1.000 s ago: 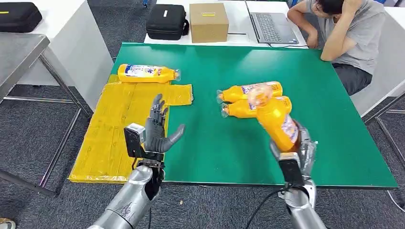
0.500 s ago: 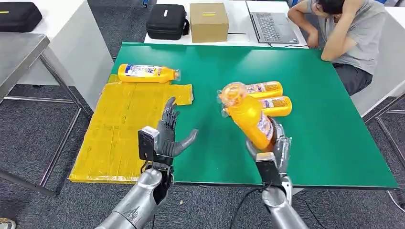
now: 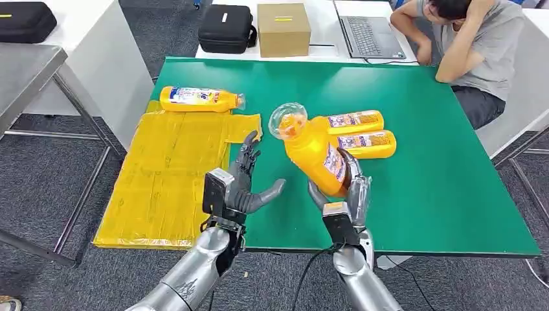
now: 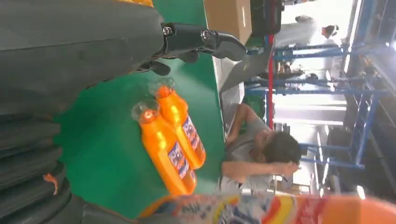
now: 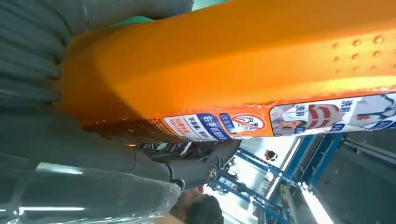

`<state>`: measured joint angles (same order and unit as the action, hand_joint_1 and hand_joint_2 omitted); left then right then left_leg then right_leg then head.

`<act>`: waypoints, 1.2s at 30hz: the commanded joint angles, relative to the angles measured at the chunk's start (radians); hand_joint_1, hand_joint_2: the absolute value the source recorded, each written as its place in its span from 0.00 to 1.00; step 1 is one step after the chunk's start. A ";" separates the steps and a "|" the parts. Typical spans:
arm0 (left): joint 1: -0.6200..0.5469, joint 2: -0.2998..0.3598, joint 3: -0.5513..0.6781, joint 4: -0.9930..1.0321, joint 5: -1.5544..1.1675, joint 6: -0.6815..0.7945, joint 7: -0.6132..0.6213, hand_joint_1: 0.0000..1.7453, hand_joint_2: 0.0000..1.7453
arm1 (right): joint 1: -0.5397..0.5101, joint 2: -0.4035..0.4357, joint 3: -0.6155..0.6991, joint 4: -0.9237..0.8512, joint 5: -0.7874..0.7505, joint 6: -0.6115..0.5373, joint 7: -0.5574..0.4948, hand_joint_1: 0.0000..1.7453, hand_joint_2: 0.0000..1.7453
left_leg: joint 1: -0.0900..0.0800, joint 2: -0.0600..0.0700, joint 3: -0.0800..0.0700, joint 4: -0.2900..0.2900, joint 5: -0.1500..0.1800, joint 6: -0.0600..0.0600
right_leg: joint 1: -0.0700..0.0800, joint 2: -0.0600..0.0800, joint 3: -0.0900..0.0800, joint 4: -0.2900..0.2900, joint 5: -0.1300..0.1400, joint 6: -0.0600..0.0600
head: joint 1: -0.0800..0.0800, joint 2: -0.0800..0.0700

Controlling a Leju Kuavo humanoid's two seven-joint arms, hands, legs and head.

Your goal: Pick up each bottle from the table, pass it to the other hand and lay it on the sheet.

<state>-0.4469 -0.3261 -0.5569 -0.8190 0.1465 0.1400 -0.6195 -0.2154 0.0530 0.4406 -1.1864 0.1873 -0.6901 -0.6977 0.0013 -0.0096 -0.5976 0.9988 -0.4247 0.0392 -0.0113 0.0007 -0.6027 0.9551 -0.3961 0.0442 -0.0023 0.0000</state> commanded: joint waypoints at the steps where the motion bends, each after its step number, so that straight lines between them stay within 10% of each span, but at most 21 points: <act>1: -0.066 0.003 -0.057 0.093 -0.004 0.005 -0.006 0.00 1.00 | -0.034 0.015 0.026 0.085 0.015 -0.008 0.000 1.00 1.00 | 0.000 0.002 0.005 0.000 -0.002 -0.002 | 0.000 0.001 0.004 0.000 -0.002 -0.002 | -0.001 0.000; 36: 0.019 0.069 -0.180 -0.143 0.184 -0.173 0.093 0.00 1.00 | 0.026 -0.003 -0.249 0.108 0.185 -0.008 0.000 1.00 1.00 | 0.000 0.002 0.004 -0.001 -0.002 -0.002 | 0.000 0.001 0.003 0.000 -0.002 -0.002 | 0.000 0.000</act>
<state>-0.4036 -0.3056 -0.6813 -0.9552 0.3238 -0.0252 -0.5379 -0.1620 0.0572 0.2339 -1.0864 0.3746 -0.6977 -0.6977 0.0012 -0.0096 -0.5988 0.9988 -0.4248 0.0392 -0.0114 0.0006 -0.6037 0.9549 -0.3960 0.0442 -0.0027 0.0004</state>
